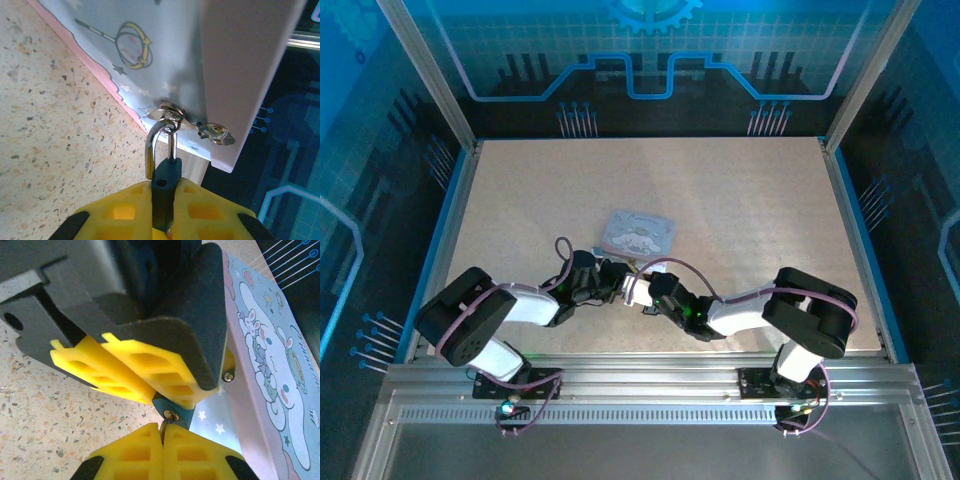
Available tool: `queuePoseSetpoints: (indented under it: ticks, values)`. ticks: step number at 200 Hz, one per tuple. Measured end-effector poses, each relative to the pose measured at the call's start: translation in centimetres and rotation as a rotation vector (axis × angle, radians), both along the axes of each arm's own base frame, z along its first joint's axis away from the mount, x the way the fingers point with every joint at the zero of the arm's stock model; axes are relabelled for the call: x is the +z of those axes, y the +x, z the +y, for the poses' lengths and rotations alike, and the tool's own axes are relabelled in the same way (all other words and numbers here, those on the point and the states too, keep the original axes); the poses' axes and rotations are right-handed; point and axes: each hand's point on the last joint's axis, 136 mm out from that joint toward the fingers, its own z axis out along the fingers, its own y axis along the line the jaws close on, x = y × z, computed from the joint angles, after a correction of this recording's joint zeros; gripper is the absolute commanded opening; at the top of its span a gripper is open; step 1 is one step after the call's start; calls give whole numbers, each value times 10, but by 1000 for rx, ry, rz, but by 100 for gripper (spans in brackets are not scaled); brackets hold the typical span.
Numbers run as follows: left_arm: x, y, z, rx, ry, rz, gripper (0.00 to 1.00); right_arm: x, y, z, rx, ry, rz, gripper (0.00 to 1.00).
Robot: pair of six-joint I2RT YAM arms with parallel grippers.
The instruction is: Unlock a padlock with a key
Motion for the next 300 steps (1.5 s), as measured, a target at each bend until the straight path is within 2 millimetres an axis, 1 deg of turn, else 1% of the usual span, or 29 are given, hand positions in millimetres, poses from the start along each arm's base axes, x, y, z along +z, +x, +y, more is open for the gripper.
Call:
queuePoseSetpoints:
  ticks: [52,119,165,221,263,300]
  values:
    - [0,0,0,2,0,-1,14,0,0,0,-15,24,16,0]
    - [-1,1,0,3,1,0,14,0,-2,3,-82,146,105,0]
    - [-3,2,0,7,3,-2,14,-2,0,3,-157,303,245,0]
    - [-1,5,0,15,-4,-19,14,1,2,5,-258,517,440,0]
    - [0,6,-2,15,-13,-26,14,3,1,3,-312,628,543,0]
    - [-1,5,-4,15,-19,-15,14,2,0,3,-342,683,605,0]
